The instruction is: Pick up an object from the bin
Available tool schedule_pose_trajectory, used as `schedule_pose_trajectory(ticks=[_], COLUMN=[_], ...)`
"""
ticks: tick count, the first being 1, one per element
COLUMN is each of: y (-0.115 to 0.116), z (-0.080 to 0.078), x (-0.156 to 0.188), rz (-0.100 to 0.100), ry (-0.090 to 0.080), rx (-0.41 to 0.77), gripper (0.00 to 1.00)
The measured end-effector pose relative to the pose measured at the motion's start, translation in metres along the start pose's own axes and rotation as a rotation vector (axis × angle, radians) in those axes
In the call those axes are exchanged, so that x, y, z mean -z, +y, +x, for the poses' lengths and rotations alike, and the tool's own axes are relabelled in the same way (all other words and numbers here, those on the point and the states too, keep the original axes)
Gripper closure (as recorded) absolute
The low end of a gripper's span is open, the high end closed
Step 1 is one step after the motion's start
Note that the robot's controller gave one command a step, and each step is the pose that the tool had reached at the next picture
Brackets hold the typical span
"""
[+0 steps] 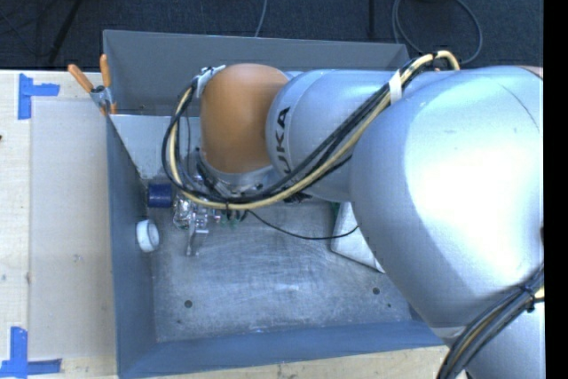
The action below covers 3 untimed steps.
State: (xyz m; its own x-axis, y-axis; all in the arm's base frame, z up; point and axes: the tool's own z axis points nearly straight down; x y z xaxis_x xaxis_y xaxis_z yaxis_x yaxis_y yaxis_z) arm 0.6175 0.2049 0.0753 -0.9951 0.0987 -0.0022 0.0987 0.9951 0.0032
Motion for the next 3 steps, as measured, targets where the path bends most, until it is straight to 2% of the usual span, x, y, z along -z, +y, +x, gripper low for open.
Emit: schedule_pose_trajectory(ticks=[1,2,3], y=[0.0,0.001,0.001], z=[-0.003,-0.004,-0.005], x=[0.003,0.013,0.102], rz=[-0.004,0.001,-0.001], ry=[-0.011,0.001,-0.004], rx=[-0.003,-0.003,-0.004], gripper=[1.0,1.0,1.0])
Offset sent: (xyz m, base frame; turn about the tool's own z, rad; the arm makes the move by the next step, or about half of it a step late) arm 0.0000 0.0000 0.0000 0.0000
